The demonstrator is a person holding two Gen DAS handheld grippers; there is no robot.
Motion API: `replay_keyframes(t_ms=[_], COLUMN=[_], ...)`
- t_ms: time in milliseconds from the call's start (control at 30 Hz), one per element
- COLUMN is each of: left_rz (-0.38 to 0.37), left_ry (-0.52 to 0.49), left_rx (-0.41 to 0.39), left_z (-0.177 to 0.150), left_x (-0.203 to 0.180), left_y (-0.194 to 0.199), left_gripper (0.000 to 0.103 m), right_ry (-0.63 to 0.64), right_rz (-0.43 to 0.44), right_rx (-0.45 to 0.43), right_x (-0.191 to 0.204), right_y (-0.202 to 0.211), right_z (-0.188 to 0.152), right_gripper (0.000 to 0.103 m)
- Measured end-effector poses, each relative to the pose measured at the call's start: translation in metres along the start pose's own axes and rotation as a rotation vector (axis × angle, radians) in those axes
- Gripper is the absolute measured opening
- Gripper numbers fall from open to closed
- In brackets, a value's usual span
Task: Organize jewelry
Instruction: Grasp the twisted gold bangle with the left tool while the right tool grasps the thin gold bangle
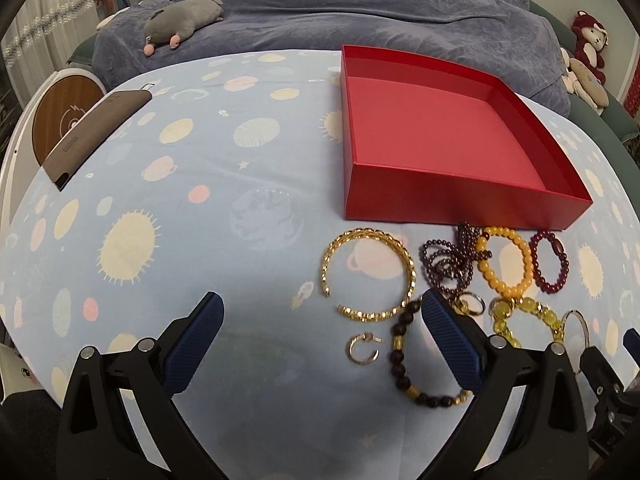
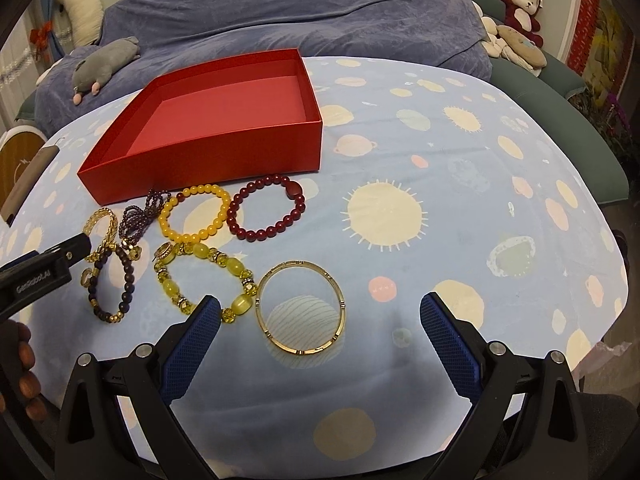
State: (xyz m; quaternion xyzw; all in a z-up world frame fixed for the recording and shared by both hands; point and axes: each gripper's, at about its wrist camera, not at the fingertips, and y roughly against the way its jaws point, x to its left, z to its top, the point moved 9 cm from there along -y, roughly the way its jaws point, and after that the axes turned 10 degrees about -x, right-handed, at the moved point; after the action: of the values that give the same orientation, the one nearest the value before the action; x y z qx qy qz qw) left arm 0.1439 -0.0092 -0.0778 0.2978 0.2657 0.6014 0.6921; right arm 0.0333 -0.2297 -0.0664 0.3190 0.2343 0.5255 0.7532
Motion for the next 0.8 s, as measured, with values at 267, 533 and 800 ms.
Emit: replay_keyframes(t_ms=[267,533,800], left_rz=[-0.032,-0.07,-0.091], left_ry=[-0.017,-0.06,-0.022], left_rx=[0.03,0.0,0.01], left_z=[0.002,0.005,0.0], left_x=[-0.011,-0.022,-0.019], left_y=[-0.026,-0.021,-0.01], left_gripper=[0.086,0.06,0.054], right_ry=[-0.005,0.013,0.031], right_rz=[0.012,0.024,0.045], right_rx=[0.024,0.052,0.05], right_x=[0.003,0.006,0.013], right_y=[-0.011,-0.017,-0.019], right_z=[0.002,-0.004,-0.004], right_gripper=[0.096,0.086,0.077])
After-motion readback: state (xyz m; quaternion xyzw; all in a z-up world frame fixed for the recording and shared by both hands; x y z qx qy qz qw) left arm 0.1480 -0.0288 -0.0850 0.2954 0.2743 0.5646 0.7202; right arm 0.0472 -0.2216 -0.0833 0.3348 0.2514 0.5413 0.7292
